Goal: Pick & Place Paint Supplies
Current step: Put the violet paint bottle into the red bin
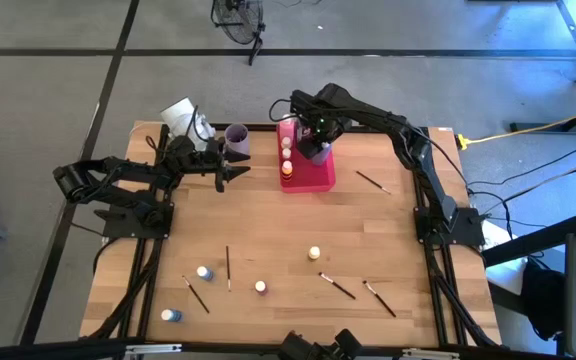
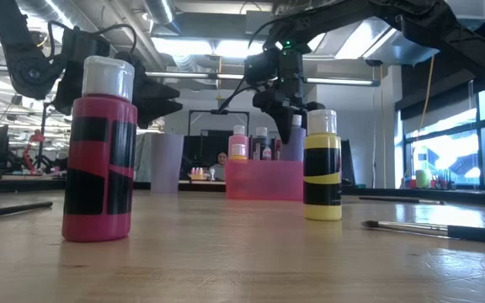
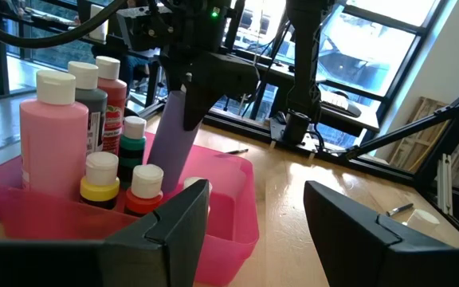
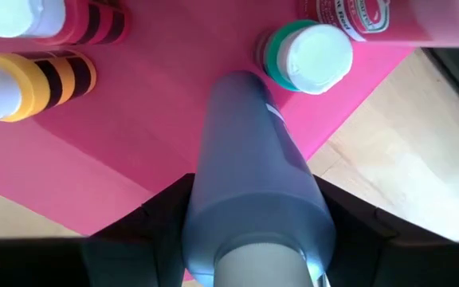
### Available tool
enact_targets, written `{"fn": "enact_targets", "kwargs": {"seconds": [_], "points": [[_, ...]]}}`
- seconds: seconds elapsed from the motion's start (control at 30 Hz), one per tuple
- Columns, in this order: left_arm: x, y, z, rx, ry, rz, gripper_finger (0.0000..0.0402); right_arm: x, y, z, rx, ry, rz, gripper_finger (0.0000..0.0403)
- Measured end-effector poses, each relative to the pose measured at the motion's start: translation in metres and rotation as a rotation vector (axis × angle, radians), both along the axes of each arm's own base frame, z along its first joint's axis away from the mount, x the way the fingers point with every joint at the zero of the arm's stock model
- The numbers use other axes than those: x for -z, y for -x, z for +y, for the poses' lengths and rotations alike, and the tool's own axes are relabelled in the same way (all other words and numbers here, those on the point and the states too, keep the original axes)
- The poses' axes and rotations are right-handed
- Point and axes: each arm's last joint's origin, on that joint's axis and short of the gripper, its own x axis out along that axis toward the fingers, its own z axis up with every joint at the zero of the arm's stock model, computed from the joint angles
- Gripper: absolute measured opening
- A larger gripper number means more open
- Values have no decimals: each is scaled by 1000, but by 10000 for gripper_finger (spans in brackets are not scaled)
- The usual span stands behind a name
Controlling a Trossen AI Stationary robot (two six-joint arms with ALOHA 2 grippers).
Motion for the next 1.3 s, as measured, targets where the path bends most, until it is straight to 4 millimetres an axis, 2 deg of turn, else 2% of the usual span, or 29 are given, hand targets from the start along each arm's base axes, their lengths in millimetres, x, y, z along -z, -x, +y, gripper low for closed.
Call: {"fn": "enact_targets", "kwargs": {"seconds": [0.3, 0.57, 1.3], "points": [[0, 0, 0, 0, 5, -1, 203, 0, 4, 0, 42, -60, 11, 216], [0, 0, 0, 0, 9, -1, 203, 19, 2, -4, 36, -116, 65, 216], [0, 0, 0, 4, 0, 0, 203, 23, -1, -9, 19, -47, 59, 218]]}}
